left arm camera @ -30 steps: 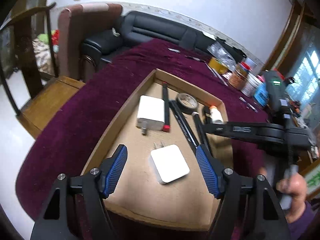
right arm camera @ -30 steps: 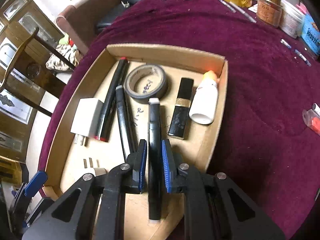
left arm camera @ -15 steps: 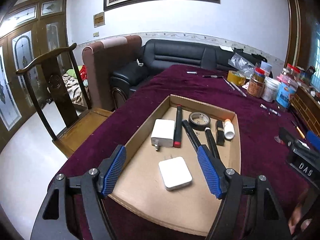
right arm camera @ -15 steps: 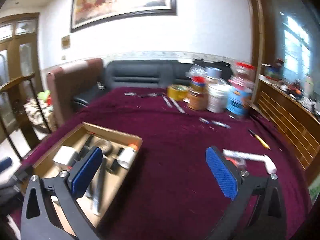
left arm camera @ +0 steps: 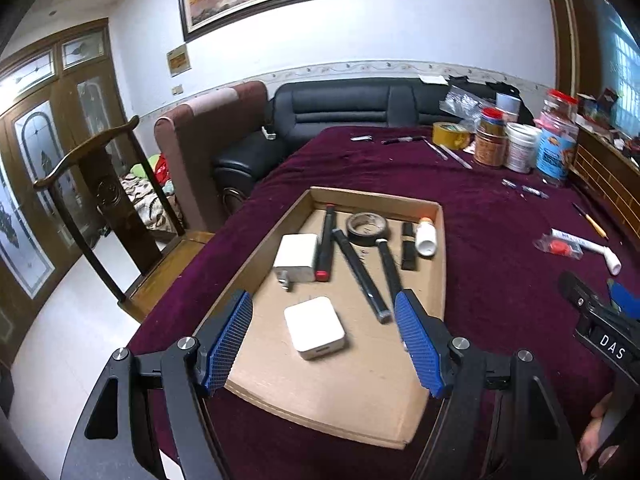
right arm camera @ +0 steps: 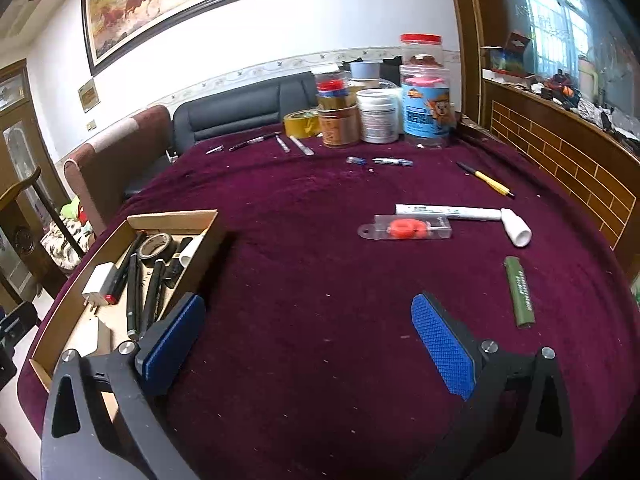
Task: Organize rigid objects
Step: 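Move both tools from the tray back over the cloth toward remaining items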
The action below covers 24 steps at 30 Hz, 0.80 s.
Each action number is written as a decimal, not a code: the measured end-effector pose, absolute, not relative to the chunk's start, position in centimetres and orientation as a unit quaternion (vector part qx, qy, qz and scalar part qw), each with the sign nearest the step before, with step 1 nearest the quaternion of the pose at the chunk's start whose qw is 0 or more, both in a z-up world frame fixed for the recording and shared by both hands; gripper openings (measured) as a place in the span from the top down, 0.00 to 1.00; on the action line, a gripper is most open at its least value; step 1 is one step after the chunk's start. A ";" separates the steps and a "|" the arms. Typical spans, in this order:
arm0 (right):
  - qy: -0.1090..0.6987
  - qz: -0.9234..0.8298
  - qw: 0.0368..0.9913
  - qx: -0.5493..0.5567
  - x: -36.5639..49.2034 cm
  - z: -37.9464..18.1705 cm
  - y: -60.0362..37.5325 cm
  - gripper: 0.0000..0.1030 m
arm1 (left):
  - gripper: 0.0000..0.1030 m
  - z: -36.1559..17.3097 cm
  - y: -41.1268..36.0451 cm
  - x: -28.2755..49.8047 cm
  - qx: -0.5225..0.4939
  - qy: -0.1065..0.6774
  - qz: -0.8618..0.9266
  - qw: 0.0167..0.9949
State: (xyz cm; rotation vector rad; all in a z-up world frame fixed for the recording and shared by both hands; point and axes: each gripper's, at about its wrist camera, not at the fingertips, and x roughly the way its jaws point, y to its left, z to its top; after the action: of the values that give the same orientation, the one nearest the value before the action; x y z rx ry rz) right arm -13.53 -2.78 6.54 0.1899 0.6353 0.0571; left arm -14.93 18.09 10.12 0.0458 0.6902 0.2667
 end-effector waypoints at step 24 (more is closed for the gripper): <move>0.320 0.013 0.939 0.122 -13.4 6.4 -7.4 0.00 | 0.34 9.2 16.4 -15.2 0.031 0.357 0.092 0.929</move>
State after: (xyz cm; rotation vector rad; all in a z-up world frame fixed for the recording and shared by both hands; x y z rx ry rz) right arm -13.35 -7.38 6.39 0.2489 0.6534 0.0262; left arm -15.21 16.37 9.19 0.0632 0.7320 0.1879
